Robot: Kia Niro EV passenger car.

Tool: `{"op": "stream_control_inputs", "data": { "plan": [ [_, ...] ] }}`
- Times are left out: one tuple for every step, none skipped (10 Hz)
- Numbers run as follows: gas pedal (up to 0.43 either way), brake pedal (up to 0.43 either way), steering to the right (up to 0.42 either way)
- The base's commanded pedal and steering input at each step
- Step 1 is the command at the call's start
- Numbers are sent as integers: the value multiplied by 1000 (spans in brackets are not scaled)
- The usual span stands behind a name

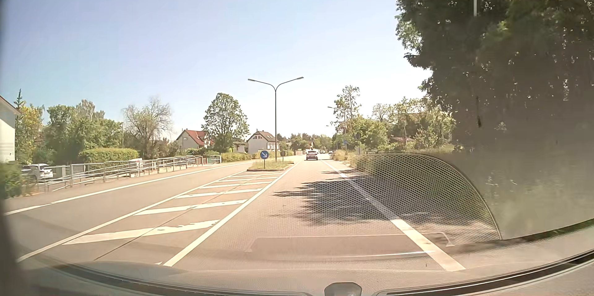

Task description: Follow the waypoints while adhering to traffic rules and regulations

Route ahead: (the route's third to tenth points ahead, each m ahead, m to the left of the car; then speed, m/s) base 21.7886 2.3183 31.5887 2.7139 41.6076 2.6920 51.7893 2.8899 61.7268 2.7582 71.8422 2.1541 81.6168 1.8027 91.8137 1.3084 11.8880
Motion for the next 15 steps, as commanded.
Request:
{"op": "stream_control_inputs", "data": {
  "plan": [
    [39, 30, 3],
    [39, 30, 2],
    [39, 30, 2],
    [39, 30, 0],
    [39, 30, -3],
    [39, 30, -5],
    [39, 30, -7],
    [39, 30, -8],
    [39, 30, -8],
    [39, 30, -8],
    [39, 30, -8],
    [39, 30, -8],
    [39, 30, -7],
    [39, 30, -5],
    [39, 30, -5]
  ]
}}
